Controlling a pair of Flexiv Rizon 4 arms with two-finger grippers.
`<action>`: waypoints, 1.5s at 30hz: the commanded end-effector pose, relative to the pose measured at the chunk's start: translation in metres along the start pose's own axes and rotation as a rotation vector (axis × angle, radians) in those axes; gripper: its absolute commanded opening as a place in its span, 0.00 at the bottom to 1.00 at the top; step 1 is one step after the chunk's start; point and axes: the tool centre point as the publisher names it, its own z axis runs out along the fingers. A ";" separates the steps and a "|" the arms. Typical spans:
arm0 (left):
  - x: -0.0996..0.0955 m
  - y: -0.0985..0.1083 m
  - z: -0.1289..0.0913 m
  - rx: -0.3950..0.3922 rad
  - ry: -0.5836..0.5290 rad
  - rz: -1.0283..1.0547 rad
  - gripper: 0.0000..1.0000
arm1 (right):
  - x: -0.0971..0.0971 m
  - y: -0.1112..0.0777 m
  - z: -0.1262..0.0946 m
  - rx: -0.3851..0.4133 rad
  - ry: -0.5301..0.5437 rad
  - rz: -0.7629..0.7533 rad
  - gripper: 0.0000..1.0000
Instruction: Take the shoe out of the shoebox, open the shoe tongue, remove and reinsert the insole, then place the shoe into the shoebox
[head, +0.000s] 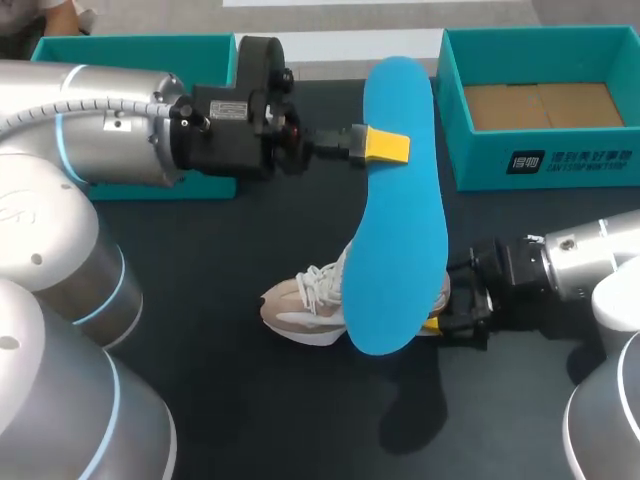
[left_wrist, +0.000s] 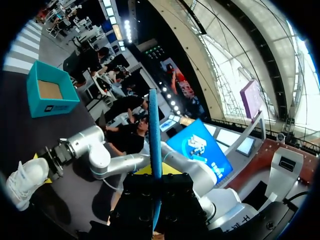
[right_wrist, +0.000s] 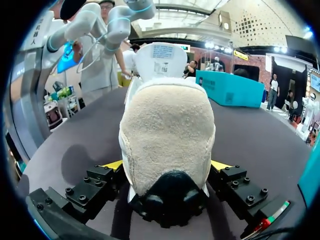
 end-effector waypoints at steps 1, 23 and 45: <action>-0.001 0.003 0.001 0.005 0.000 0.001 0.00 | -0.002 0.007 -0.007 0.051 0.000 0.018 1.00; -0.001 0.003 0.001 0.005 0.000 0.001 0.00 | 0.007 0.051 -0.045 0.473 0.019 0.115 1.00; -0.001 0.003 0.001 0.005 0.000 0.001 0.00 | 0.005 0.070 -0.056 0.638 -0.050 0.029 1.00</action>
